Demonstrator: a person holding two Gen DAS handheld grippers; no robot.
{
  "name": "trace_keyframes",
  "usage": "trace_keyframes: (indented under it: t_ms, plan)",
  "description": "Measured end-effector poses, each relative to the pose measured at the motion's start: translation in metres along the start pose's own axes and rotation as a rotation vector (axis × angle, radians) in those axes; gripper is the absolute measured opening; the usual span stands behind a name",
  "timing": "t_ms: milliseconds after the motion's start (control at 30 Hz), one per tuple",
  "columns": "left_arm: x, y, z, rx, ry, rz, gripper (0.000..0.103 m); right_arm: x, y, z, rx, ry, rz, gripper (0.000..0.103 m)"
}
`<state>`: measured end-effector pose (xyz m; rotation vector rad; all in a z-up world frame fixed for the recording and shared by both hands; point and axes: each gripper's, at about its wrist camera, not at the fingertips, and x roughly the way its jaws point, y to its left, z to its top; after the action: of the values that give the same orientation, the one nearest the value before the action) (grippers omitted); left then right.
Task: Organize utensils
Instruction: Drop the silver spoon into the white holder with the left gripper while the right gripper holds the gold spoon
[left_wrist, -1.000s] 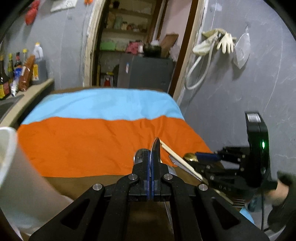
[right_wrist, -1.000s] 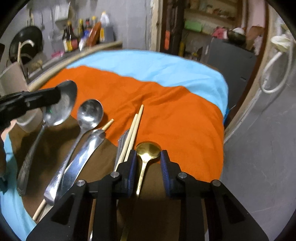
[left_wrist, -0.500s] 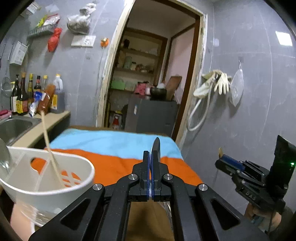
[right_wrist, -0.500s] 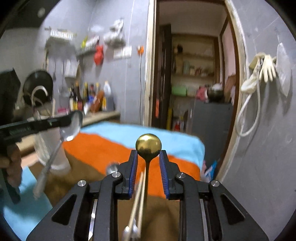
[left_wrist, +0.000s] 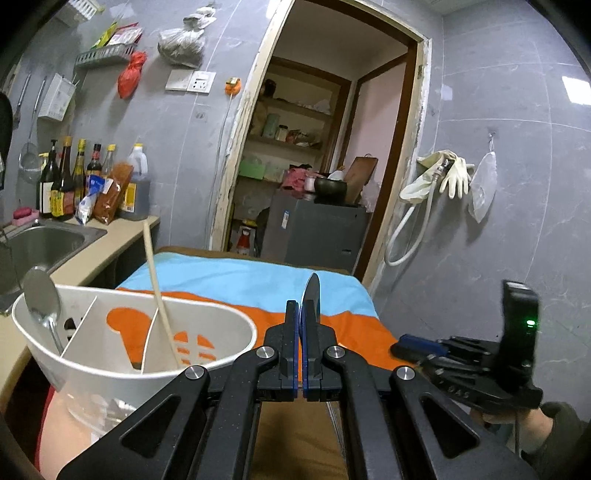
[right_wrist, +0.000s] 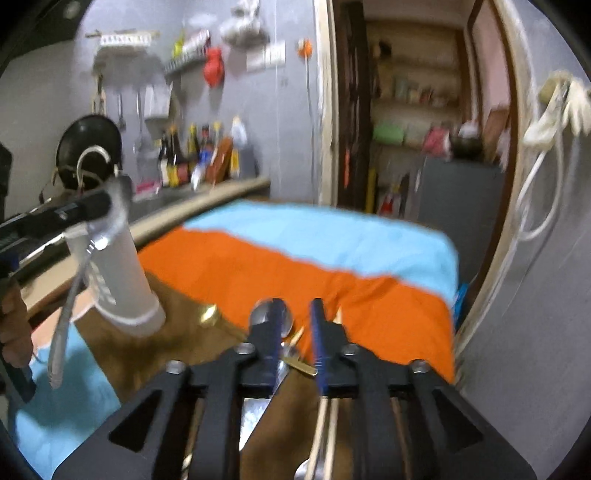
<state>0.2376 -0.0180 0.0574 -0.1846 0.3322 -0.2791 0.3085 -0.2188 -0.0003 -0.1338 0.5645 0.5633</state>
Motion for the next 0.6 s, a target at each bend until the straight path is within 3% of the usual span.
trace_keyframes:
  t_ms: [367, 433, 600]
  plan:
    - [-0.03, 0.023, -0.008, -0.038, -0.021, 0.017, 0.0, 0.074, 0.075, 0.004, -0.363, 0.258, 0.127, 0.026]
    - [-0.032, 0.025, -0.008, -0.039, -0.021, 0.018, 0.0, 0.087, 0.08, 0.007, -0.388, 0.303, 0.146, 0.026]
    - [-0.034, 0.029, -0.009, -0.045, -0.016, 0.015, 0.0, 0.119, 0.081, 0.015, -0.389, 0.391, 0.165, 0.037]
